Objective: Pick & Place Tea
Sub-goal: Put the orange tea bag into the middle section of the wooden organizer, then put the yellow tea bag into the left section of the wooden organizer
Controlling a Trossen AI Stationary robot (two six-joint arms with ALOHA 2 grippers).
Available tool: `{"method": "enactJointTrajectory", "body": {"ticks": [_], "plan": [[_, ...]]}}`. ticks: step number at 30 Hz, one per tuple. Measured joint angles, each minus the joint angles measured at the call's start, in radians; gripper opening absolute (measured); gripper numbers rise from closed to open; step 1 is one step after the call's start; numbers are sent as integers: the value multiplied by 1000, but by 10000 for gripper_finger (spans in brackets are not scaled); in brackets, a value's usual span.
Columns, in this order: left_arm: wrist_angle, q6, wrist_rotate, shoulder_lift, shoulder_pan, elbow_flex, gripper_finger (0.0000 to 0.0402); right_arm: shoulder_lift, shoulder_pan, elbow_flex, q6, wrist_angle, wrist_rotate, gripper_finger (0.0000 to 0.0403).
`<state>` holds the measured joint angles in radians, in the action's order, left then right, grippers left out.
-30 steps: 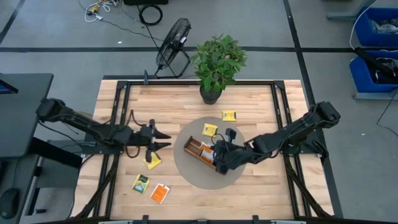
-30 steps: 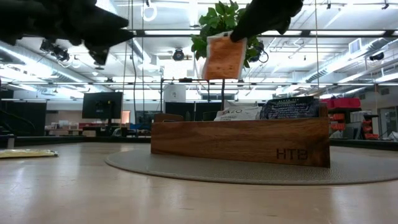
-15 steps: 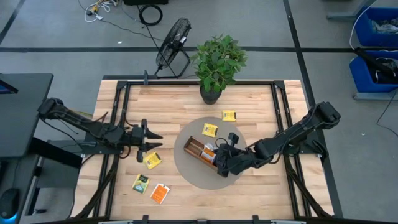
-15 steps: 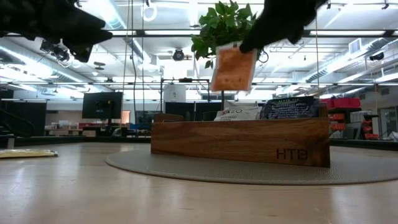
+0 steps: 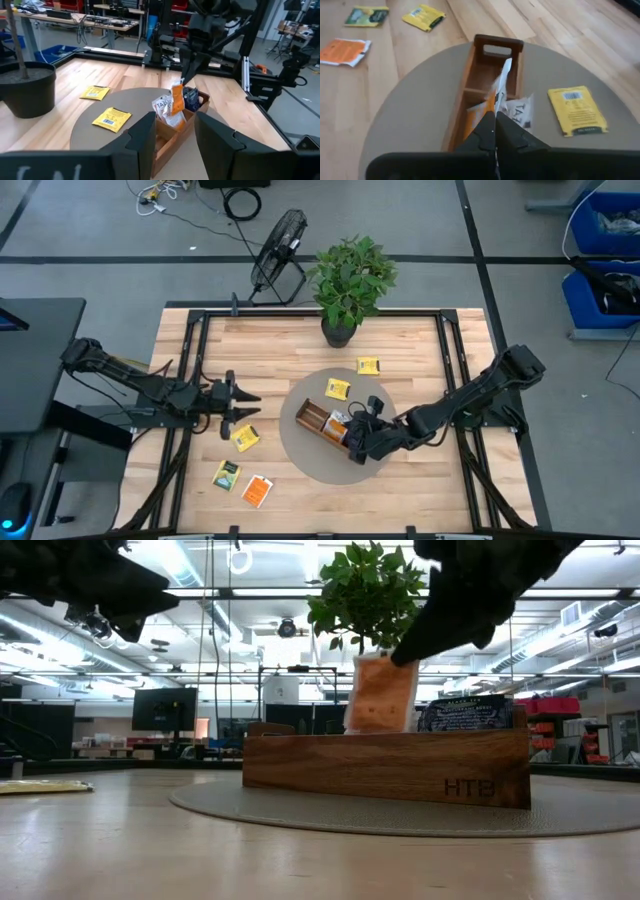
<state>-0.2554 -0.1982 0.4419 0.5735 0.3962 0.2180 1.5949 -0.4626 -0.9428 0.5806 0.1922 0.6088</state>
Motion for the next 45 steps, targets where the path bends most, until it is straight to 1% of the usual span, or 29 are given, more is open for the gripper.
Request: {"method": "enactJointTrajectory", "body": {"ticks": [3, 11, 16, 26, 29, 37, 40, 45], "plan": [[-1, 0, 10, 0, 0, 0, 140, 30, 8, 0, 5, -18, -25, 0], [-2, 0, 10, 0, 0, 0, 140, 71, 8, 0, 18, -40, -27, 0], [-1, 0, 10, 1, 0, 0, 140, 115, 10, 0, 14, -88, -66, 0], [-1, -1, 10, 1, 0, 0, 140, 149, 10, 0, 17, -103, -71, 2], [-1, -3, 10, 1, 0, 0, 140, 146, 10, 0, 3, -109, -71, 18], [0, -8, 10, 1, 0, 0, 140, 128, 10, 0, -42, -92, -70, 90], [0, -8, 10, 1, 0, 0, 140, 90, 10, 0, -47, -57, -64, 112], [0, -1, 10, 1, 0, 0, 140, -7, 3, 0, -98, -14, 11, 135]]}}
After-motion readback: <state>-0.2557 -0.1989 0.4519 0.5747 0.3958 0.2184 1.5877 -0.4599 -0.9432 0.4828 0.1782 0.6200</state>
